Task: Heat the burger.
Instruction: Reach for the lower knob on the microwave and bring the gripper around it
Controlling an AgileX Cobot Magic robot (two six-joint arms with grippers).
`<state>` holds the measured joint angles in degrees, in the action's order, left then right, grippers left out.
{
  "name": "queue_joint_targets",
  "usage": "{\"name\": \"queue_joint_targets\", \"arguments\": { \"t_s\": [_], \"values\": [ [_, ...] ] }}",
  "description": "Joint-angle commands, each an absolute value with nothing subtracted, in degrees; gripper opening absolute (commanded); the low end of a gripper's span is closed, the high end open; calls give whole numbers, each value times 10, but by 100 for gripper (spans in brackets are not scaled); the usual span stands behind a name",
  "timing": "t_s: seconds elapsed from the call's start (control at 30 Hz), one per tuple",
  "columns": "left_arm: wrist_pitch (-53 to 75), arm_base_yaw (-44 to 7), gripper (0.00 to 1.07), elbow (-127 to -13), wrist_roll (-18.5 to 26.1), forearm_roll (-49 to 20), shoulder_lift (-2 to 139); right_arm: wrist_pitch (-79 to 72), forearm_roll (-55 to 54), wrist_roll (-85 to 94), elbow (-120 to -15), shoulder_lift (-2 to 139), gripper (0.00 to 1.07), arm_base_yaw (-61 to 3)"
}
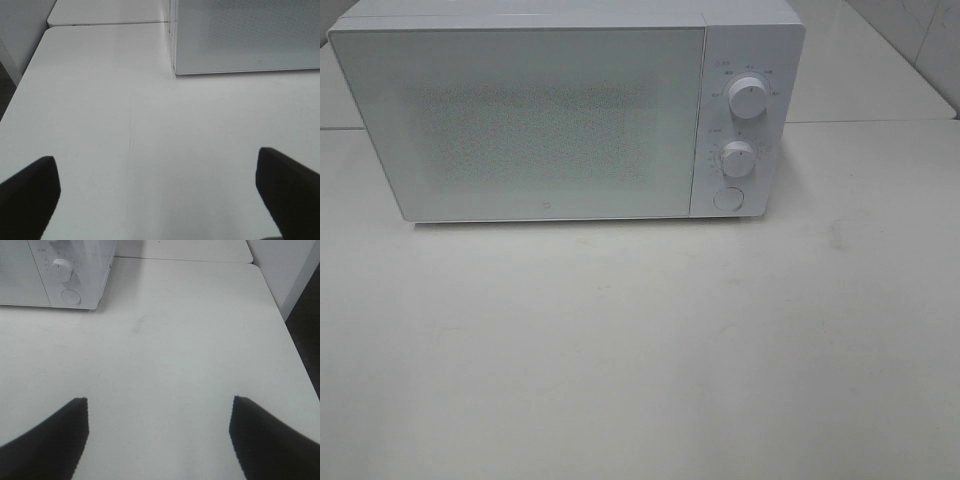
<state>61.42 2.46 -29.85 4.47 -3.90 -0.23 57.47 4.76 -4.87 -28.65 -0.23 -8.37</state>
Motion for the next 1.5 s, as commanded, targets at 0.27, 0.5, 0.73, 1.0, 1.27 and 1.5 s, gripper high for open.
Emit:
{"name": "queue_joint_targets", "arguments": {
  "t_s": [0.27, 0.5, 0.73, 1.0, 1.27, 1.5],
  "values": [
    [615, 25, 100, -296, 42, -42, -15, 501, 49, -46, -306, 36, 76, -80],
    [615, 25, 100, -296, 42, -42, -15, 405, 49, -47, -306, 116, 76, -80],
    [615, 25, 100, -296, 42, -42, -15, 274, 49, -47, -299, 223, 76, -80],
    [615, 25, 100, -296, 42, -42, -15, 93, 48, -57, -278, 354, 76, -80],
    [615, 25, 100, -296, 42, -42, -15, -176, 48, -91, -269, 513, 76, -80],
    [615, 25, 100, -296, 42, -42, -15, -348, 25, -65, -263, 621, 76, -80]
  ]
}}
